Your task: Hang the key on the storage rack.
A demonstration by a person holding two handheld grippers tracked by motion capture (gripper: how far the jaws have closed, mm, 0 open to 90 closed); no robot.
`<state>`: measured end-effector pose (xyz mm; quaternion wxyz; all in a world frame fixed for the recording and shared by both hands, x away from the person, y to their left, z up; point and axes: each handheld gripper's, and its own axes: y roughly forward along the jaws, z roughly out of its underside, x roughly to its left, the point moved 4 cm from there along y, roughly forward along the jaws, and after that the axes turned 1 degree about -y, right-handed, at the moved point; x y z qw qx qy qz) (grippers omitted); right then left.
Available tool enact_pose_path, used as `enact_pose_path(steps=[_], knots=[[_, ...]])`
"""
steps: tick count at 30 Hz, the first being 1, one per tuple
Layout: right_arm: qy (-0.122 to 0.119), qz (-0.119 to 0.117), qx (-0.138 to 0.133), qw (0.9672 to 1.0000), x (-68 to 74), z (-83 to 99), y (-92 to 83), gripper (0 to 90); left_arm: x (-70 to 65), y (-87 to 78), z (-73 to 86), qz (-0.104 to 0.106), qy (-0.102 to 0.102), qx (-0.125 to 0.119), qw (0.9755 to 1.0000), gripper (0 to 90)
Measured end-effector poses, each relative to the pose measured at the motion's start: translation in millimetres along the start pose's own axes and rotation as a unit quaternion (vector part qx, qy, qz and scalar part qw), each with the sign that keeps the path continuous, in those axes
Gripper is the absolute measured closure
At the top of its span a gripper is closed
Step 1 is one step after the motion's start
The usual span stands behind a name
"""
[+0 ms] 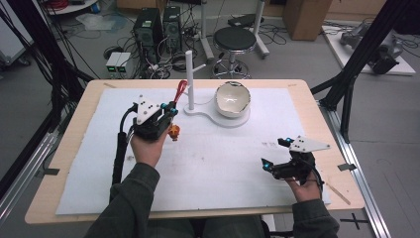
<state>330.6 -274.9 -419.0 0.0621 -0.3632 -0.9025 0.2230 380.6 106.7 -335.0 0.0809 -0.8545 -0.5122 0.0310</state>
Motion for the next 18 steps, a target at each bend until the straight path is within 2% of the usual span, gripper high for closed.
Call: enact_pose_path(steps=[9,18], knots=[[0.000,0.000,-0.002,1.0000,-1.0,0.1,0.0,3.5,0.3,16.6,-0.7,-0.007,0.007,0.015,0.9998,86.5],[0.001,-0.001,-0.001,1.0000,-1.4,0.6,-0.8,3.5,3.2,29.6,7.2,-0.018,0.004,0.035,0.9992,86.5]])
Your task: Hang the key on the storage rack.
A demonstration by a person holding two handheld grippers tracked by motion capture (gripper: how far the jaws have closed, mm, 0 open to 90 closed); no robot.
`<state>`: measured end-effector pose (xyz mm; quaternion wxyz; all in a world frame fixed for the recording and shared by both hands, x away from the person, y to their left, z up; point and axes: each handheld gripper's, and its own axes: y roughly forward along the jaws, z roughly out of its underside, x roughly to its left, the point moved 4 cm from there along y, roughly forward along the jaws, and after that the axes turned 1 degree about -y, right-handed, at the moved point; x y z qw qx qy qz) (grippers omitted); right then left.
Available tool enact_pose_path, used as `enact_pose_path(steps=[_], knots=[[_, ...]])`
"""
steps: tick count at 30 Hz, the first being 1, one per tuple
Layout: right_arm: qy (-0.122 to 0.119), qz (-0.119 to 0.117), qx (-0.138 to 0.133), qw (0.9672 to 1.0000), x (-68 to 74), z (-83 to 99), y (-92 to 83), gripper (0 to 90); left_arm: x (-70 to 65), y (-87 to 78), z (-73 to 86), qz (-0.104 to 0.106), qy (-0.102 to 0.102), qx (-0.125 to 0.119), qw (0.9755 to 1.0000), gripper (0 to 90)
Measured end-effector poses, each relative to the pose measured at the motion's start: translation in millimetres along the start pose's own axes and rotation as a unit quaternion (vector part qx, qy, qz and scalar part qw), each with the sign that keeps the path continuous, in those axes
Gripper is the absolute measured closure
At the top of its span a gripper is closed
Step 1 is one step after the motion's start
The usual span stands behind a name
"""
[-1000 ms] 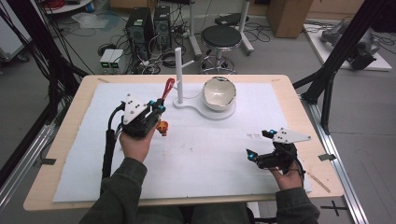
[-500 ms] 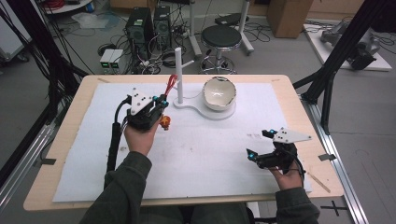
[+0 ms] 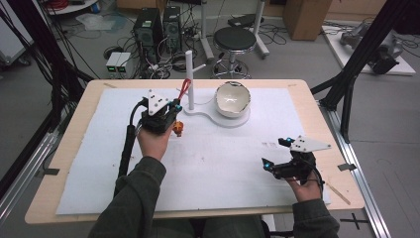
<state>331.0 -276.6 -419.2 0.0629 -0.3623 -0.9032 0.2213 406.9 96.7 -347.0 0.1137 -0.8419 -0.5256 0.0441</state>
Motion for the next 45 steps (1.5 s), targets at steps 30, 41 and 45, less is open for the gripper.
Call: enact_pose_path(steps=[30,41,45], knots=[[0.001,-0.001,-0.001,1.0000,-0.7,0.3,-0.1,3.6,5.3,26.6,11.7,-0.018,-0.008,0.039,0.9990,86.5],[0.000,-0.002,-0.004,1.0000,-1.1,0.3,-0.8,3.5,5.9,32.2,16.0,-0.028,-0.007,0.055,0.9980,86.4],[-0.001,-0.002,-0.004,1.0000,-1.2,0.3,-0.7,3.5,6.4,34.2,18.0,-0.029,-0.008,0.063,0.9975,86.4]])
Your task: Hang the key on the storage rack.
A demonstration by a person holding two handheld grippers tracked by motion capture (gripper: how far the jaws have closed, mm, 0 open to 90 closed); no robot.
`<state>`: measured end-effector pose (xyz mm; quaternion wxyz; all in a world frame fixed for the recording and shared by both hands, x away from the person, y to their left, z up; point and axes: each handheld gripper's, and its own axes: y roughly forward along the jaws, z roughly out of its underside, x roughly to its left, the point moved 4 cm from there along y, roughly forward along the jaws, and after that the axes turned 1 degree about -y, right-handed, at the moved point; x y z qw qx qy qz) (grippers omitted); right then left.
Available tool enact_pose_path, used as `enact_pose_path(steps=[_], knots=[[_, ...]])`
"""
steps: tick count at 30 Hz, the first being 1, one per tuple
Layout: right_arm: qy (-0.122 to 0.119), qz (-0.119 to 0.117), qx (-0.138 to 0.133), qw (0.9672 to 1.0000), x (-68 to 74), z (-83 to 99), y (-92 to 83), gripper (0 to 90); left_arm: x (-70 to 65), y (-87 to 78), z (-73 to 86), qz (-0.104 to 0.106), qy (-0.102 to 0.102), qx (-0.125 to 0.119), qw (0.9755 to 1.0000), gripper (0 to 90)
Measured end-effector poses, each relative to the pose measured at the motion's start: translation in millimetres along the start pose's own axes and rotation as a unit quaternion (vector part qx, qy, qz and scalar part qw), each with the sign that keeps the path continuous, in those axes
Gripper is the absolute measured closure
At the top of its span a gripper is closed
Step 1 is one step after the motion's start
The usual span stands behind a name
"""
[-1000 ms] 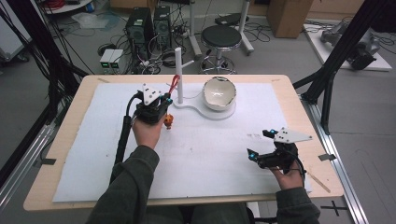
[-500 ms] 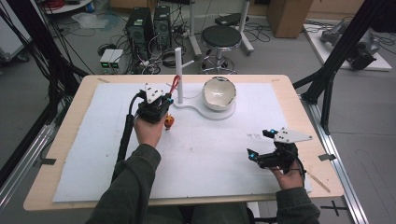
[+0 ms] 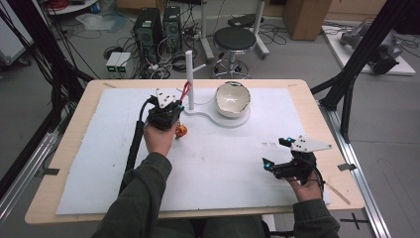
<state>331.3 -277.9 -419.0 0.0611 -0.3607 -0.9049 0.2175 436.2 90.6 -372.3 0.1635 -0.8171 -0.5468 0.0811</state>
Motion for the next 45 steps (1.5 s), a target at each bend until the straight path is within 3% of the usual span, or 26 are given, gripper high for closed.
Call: enact_pose_path(steps=[32,38,45], knots=[[0.002,0.000,-0.001,1.0000,-0.4,0.3,-0.7,3.6,5.7,20.1,11.0,-0.005,-0.018,0.036,0.9992,85.8],[0.001,0.000,-0.001,1.0000,-0.6,0.5,-1.2,3.5,6.8,20.2,10.0,-0.001,-0.028,0.032,0.9991,75.2],[0.002,0.000,0.000,1.0000,-0.1,0.5,-1.2,3.5,7.4,15.5,6.9,0.009,-0.026,0.022,0.9994,73.6]])
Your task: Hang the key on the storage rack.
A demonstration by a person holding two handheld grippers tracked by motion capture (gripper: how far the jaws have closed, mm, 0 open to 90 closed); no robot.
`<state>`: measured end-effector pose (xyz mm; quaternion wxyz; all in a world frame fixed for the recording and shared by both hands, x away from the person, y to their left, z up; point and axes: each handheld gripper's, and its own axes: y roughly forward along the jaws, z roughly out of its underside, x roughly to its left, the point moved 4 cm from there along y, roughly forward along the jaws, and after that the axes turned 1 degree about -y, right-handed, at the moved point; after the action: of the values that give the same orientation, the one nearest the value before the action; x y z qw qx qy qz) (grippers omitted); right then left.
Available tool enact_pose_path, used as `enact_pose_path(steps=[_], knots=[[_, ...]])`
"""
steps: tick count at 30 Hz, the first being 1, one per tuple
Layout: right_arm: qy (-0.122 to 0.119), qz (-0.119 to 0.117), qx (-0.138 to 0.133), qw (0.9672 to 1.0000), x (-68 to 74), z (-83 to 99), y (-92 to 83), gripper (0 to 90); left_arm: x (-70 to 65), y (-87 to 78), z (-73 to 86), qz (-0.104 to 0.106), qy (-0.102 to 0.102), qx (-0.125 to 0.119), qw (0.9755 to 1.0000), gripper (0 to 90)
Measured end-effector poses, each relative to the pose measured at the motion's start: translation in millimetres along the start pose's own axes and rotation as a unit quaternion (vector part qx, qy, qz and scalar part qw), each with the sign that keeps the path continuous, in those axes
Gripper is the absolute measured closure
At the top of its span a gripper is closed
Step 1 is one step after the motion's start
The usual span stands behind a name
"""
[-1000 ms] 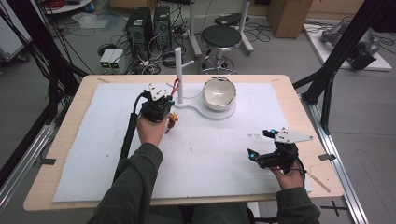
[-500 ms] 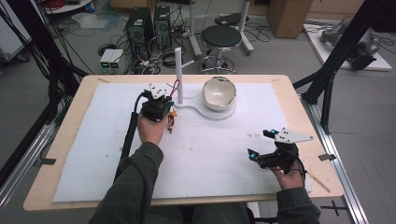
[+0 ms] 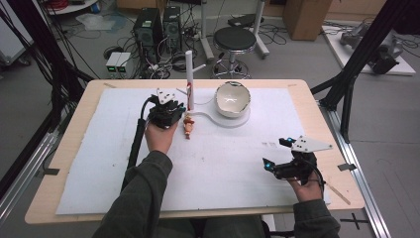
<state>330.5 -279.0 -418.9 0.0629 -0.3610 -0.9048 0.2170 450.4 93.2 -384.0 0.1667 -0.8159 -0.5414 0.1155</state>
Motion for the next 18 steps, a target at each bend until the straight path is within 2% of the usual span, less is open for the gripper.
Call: enact_pose_path(steps=[9,18], knots=[[0.000,0.001,-0.001,1.0000,-0.1,0.0,-0.7,3.5,-3.2,-7.0,-1.7,0.026,0.006,-0.004,0.9996,70.8],[0.005,0.002,-0.004,1.0000,-1.9,0.3,-2.4,3.5,-4.3,-17.2,-1.8,0.059,0.011,-0.003,0.9982,63.9]])
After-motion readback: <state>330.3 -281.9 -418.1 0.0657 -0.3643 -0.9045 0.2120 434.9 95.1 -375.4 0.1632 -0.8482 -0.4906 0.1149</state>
